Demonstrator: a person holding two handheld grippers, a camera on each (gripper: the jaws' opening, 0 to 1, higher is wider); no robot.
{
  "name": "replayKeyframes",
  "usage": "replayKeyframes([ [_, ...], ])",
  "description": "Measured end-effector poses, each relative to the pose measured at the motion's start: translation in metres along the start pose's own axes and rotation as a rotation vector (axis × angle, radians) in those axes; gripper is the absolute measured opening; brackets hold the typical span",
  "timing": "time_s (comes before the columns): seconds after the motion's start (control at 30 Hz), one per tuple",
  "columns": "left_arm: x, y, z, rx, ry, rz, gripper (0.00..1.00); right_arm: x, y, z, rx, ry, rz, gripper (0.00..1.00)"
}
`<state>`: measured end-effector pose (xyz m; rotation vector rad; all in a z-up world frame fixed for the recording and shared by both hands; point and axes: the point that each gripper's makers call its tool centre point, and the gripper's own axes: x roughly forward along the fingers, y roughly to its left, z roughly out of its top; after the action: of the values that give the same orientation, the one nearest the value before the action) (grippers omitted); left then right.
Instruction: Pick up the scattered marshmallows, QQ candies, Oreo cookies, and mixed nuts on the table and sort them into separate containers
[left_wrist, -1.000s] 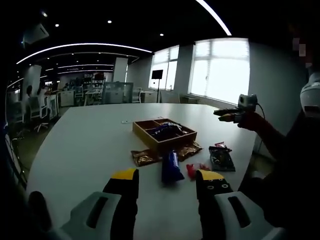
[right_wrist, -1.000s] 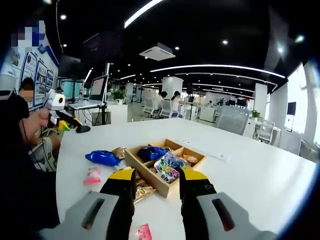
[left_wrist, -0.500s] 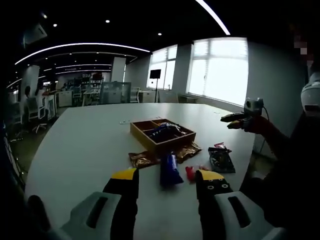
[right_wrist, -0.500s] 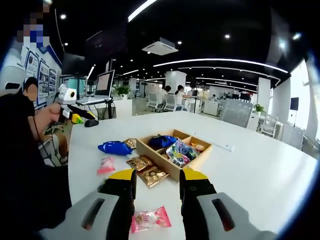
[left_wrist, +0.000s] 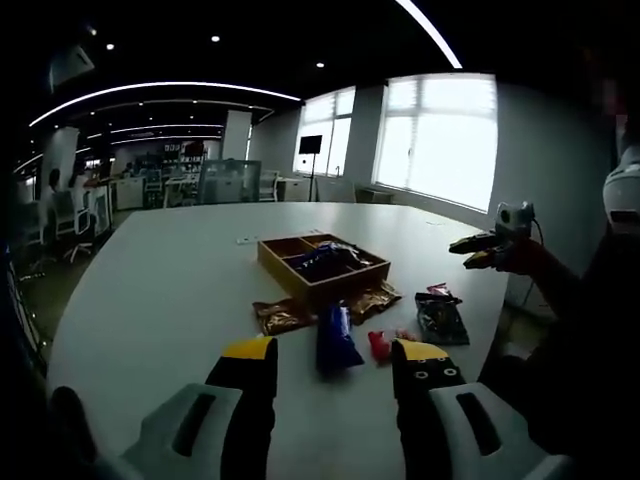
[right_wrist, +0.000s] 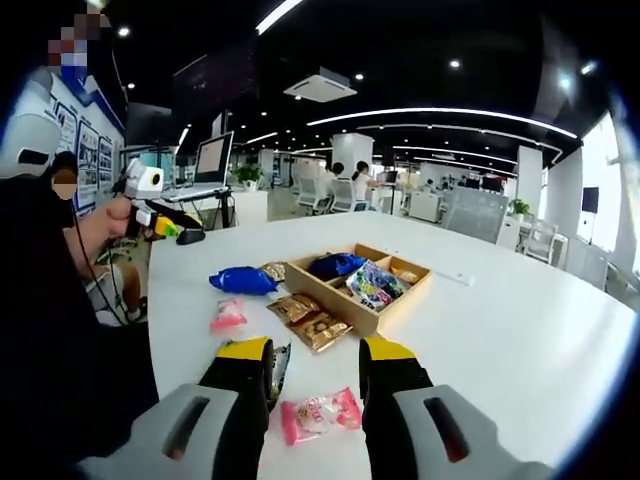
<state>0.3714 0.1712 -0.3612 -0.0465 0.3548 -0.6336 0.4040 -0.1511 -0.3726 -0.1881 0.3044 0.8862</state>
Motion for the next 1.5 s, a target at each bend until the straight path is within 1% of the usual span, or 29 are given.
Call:
replayKeyframes([
  [0.07,0.000,0.001,0.000,-0.003,-0.001,0.008,0.51,0.000,-0.002,-0.004,0.001,0.011,-0.009,0.31],
  [0.13,0.000,0.003,-0.001,-0.003,0.004,0.014,0.48,0.000,-0.002,-0.006,0.001,0.015,-0.010,0.31],
  [0.3,0.005,0.002,0.001,-0.015,0.004,0.007,0.48,-0.001,0.000,-0.006,0.003,0.014,0.002,0.31],
  [0.53,0.018,-0.001,-0.003,-0.018,0.044,-0.008,0.47,-0.002,-0.001,-0.009,0.013,0.014,-0.001,0.31],
  [0.6,0.022,-0.002,-0.004,-0.031,0.054,-0.017,0.47,-0.003,-0.001,-0.010,0.016,0.013,-0.002,0.31],
  [0.93,0.040,-0.006,-0.002,-0.028,0.084,-0.037,0.48,-0.005,-0.001,-0.015,0.028,0.011,-0.003,0.31],
  [1.2,0.052,-0.003,-0.004,-0.031,0.105,-0.034,0.47,-0.011,-0.005,-0.019,0.033,0.011,-0.018,0.31],
  [1.5,0.064,-0.004,-0.004,-0.037,0.129,-0.040,0.47,-0.013,-0.003,-0.022,0.039,0.012,-0.015,0.31],
])
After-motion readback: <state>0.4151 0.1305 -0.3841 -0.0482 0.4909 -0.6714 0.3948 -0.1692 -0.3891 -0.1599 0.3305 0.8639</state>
